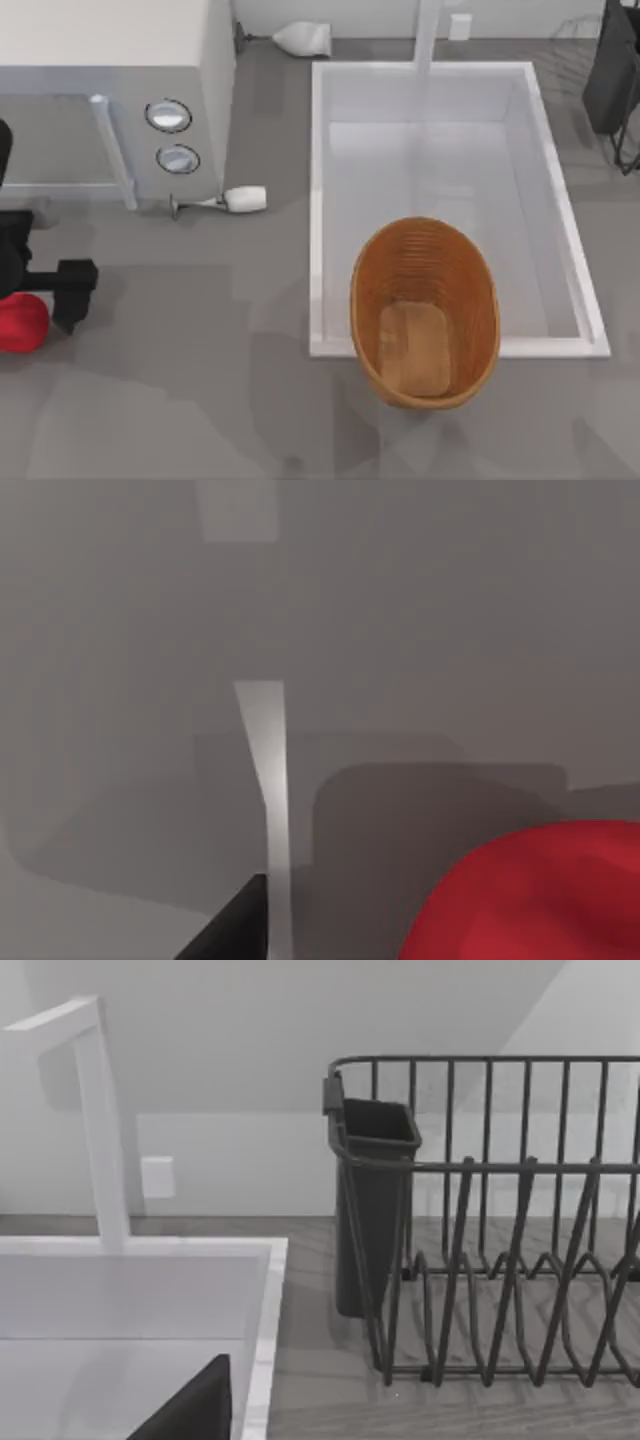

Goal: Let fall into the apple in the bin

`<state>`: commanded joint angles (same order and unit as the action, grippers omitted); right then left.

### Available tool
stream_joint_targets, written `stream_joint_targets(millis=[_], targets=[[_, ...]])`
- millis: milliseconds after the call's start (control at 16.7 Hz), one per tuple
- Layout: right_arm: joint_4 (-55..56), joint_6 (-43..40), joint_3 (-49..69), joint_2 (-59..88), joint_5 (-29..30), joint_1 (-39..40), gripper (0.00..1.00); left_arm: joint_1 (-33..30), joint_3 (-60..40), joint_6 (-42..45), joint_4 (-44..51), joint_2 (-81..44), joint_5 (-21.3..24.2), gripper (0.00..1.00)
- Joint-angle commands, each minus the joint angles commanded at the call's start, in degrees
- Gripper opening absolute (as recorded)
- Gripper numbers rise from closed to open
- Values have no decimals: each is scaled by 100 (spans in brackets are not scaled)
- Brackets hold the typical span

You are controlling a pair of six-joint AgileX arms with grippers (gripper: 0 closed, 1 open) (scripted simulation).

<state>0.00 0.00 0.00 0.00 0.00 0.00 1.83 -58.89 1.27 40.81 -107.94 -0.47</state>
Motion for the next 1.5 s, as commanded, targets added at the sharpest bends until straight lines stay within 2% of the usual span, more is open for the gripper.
stream_joint_targets(millis=[300,360,1020,1200,1500], targets=[[0,0,0,0,0,0,100,0,0,0,0,0,0,2],[0,0,0,0,0,0,100,0,0,0,0,0,0,0],[0,0,0,0,0,0,100,-70,-123,-35,283,291,26,0],[0,0,0,0,0,0,100,-226,-552,-44,1042,686,-34,0],[0,0,0,0,0,0,100,-298,-1673,-22,2861,1101,-49,0]])
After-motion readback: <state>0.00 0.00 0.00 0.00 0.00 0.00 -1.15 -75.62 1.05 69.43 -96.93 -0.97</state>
